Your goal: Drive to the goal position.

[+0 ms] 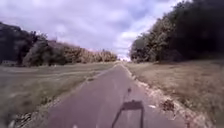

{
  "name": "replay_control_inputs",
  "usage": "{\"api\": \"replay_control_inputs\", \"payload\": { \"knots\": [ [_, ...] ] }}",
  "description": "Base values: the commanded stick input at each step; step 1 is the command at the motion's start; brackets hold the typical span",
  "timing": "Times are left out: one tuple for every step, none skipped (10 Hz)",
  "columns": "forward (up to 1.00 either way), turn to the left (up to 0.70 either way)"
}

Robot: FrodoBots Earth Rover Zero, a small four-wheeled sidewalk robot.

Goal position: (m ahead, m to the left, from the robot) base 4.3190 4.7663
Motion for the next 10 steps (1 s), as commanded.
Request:
{"api": "replay_control_inputs", "payload": {
  "knots": [
    [1.00,0.00],
    [1.00,0.00],
    [1.00,0.00],
    [1.00,0.00],
    [1.00,0.00],
    [1.00,0.00],
    [1.00,0.00],
    [1.00,0.00],
    [1.00,0.00],
    [1.00,0.00]
  ]
}}
